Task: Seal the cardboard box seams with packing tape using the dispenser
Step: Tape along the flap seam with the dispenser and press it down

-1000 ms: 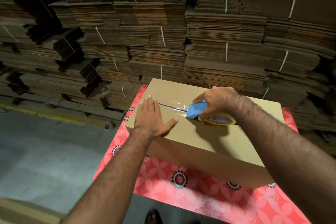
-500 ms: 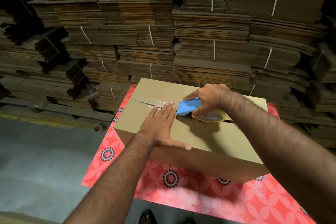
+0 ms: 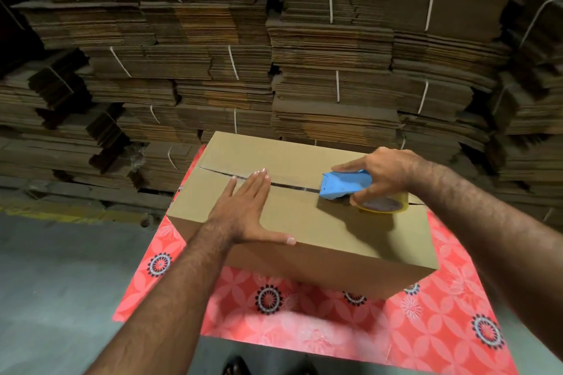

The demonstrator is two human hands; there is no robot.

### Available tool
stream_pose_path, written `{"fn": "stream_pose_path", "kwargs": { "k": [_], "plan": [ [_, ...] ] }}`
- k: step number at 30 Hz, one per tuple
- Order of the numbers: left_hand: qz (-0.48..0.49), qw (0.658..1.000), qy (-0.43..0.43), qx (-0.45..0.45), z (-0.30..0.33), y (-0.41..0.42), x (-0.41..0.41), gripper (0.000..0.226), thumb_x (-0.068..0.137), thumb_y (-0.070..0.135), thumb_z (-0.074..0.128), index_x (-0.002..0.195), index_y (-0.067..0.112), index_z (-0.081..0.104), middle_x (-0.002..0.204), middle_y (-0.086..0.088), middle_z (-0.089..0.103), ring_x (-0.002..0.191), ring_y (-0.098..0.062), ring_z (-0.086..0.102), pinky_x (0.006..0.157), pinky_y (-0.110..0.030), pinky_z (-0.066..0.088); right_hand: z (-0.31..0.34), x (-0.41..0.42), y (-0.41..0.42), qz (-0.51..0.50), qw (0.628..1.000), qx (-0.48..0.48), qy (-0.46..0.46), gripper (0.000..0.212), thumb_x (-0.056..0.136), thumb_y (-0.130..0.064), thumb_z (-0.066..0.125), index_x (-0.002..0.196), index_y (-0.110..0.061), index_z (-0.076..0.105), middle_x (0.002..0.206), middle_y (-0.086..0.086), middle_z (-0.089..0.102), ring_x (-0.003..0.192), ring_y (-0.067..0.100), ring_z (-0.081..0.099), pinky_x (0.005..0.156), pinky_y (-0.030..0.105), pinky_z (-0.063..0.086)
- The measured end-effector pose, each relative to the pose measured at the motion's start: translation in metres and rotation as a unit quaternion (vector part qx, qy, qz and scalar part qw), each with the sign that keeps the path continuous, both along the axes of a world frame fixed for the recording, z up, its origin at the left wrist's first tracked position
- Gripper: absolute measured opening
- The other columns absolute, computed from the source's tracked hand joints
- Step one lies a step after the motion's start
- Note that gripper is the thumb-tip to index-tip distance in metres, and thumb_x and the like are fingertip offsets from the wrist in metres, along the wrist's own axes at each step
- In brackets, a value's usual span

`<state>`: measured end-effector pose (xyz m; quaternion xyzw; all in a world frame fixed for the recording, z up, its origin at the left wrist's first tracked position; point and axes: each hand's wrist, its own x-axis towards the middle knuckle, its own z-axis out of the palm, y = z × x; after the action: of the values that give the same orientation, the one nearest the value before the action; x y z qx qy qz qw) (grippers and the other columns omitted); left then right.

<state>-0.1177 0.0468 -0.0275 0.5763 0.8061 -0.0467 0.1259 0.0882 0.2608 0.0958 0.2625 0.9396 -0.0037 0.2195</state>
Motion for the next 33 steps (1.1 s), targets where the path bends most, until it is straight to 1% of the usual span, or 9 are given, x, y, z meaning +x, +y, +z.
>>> {"fn": "stream_pose_path", "kwargs": {
  "k": [3,6,9,11,15,19,23,29,33],
  "plan": [
    [0.026,1.0,0.003,0.0,0.002,-0.006,-0.014,0.15,0.047,0.111,0.02,0.156,0.017,-0.02,0.161,0.007,-0.033,0.147,-0.007,-0.028,0.123,-0.051,-0.011,-0.001,0.001,0.0,0.002,1.0,0.008,0.017,0.078,0.075,-0.072,0.063,0.144,-0.065,0.026,0.103,-0.011,0.052,0.097,0.018,0.052,0.071,0.033,0.042],
    [0.036,0.999,0.001,-0.009,0.008,-0.007,-0.03,0.152,0.046,0.111,0.023,0.157,0.016,-0.018,0.162,0.005,-0.03,0.149,-0.008,-0.026,0.122,-0.051,-0.012,-0.006,-0.018,-0.005,0.006,0.999,0.02,0.037,0.079,0.071,-0.073,0.063,0.143,-0.065,0.03,0.118,-0.009,0.061,0.109,0.02,0.058,0.072,0.035,0.042],
    [0.03,0.999,0.004,-0.015,0.014,-0.002,-0.036,0.153,0.047,0.11,0.025,0.157,0.012,-0.016,0.163,-0.001,-0.028,0.15,-0.012,-0.023,0.122,-0.05,-0.013,-0.005,-0.033,-0.008,0.008,0.999,0.032,0.035,0.076,0.074,-0.07,0.065,0.143,-0.06,0.036,0.123,-0.01,0.06,0.103,0.017,0.055,0.07,0.034,0.039],
    [0.014,1.0,0.001,-0.001,0.017,0.004,-0.026,0.149,0.053,0.108,0.024,0.157,0.009,-0.014,0.163,-0.005,-0.027,0.151,-0.016,-0.022,0.122,-0.049,-0.014,-0.004,-0.035,-0.008,0.008,0.999,0.044,0.023,0.073,0.075,-0.068,0.066,0.142,-0.058,0.039,0.123,-0.011,0.06,0.097,0.015,0.052,0.069,0.033,0.04],
    [-0.029,0.999,-0.022,0.036,0.014,0.032,0.023,0.147,0.055,0.107,0.022,0.158,0.007,-0.008,0.165,-0.009,-0.022,0.153,-0.017,-0.018,0.123,-0.05,-0.009,-0.003,-0.036,-0.007,0.01,0.999,0.052,0.002,0.071,0.076,-0.064,0.065,0.142,-0.056,0.042,0.129,-0.011,0.059,0.111,0.016,0.056,0.074,0.034,0.042],
    [-0.045,0.998,-0.007,0.033,0.002,0.05,0.049,0.155,0.047,0.11,0.024,0.158,0.006,-0.009,0.165,-0.01,-0.02,0.152,-0.019,-0.021,0.123,-0.051,-0.008,-0.004,-0.04,-0.006,0.007,0.999,0.048,-0.008,0.071,0.076,-0.064,0.065,0.143,-0.056,0.042,0.13,-0.011,0.058,0.114,0.016,0.056,0.076,0.036,0.044],
    [-0.041,0.998,0.001,0.043,-0.002,0.047,0.049,0.156,0.047,0.111,0.025,0.157,0.007,-0.013,0.164,-0.007,-0.025,0.151,-0.017,-0.025,0.122,-0.05,-0.009,-0.002,-0.038,0.001,0.006,1.0,0.023,-0.008,0.071,0.076,-0.063,0.065,0.143,-0.057,0.041,0.127,-0.011,0.058,0.103,0.015,0.053,0.074,0.035,0.044],
    [-0.037,0.998,-0.003,0.052,-0.002,0.049,0.049,0.157,0.045,0.111,0.024,0.156,0.007,-0.018,0.163,-0.006,-0.029,0.149,-0.017,-0.029,0.122,-0.052,-0.008,0.01,-0.039,0.011,0.01,0.999,0.038,-0.006,0.074,0.073,-0.066,0.066,0.141,-0.062,0.038,0.13,-0.012,0.058,0.111,0.016,0.055,0.073,0.035,0.042],
    [-0.028,0.999,-0.004,0.03,-0.003,0.05,0.048,0.159,0.044,0.112,0.024,0.156,0.007,-0.017,0.164,-0.005,-0.027,0.15,-0.016,-0.025,0.122,-0.052,-0.009,-0.008,-0.045,0.004,0.017,0.998,0.047,-0.038,0.072,0.078,-0.062,0.064,0.145,-0.055,0.039,0.127,-0.011,0.059,0.095,0.014,0.05,0.073,0.035,0.044]
  ]
}}
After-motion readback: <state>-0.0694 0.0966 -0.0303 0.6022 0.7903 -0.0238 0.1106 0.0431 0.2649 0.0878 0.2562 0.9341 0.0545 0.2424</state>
